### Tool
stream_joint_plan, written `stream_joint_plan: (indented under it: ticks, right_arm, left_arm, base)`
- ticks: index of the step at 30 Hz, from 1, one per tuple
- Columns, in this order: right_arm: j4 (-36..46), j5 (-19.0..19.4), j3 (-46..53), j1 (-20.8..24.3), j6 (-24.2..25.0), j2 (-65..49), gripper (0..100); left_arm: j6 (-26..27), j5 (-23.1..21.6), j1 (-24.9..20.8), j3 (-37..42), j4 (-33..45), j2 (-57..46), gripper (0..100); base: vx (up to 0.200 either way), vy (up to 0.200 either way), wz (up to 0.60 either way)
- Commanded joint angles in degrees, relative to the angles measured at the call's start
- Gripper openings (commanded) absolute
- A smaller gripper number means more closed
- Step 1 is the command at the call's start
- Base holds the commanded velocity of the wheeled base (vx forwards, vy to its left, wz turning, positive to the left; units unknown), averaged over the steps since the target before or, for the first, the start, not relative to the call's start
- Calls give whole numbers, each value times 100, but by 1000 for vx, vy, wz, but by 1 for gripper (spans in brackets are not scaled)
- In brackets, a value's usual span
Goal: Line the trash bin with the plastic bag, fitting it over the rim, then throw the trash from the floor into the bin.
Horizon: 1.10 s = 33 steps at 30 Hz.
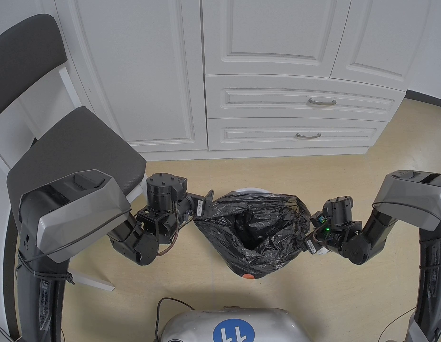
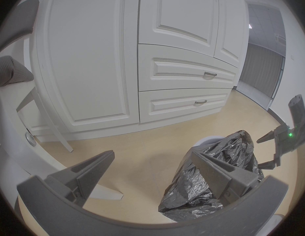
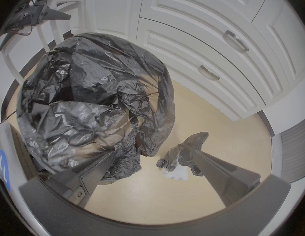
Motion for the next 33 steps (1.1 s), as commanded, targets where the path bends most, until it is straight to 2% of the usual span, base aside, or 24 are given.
stream_joint_plan:
  ticks: [1, 10, 21, 25, 28, 33]
  right_arm:
    - [-16, -12, -778, 61, 544, 981, 100]
    - [397, -29, -1473, 35, 1186, 1271, 100]
    - [345, -3, -1174, -9, 1204, 620, 100]
    - [301, -91, -1517, -27, 1274, 910, 100]
    - [265, -232, -1965, -45, 1590, 1236, 100]
    - [257, -557, -2606, -36, 1951, 1578, 100]
  left_arm:
    - [0, 4, -30, 25, -72, 15, 100]
    - [0, 4, -30, 16, -72, 77, 100]
    - [35, -49, -39, 95, -81, 261, 100]
    - [228, -154, -188, 482, -442, 297, 100]
    - [527, -339, -180, 596, -802, 393, 100]
    - [589, -374, -215, 754, -907, 402, 100]
  base:
    - [0, 0, 0]
    - [0, 0, 0]
    - [0, 0, 0]
    - [0, 0, 0]
    - [0, 0, 0]
    - [0, 0, 0]
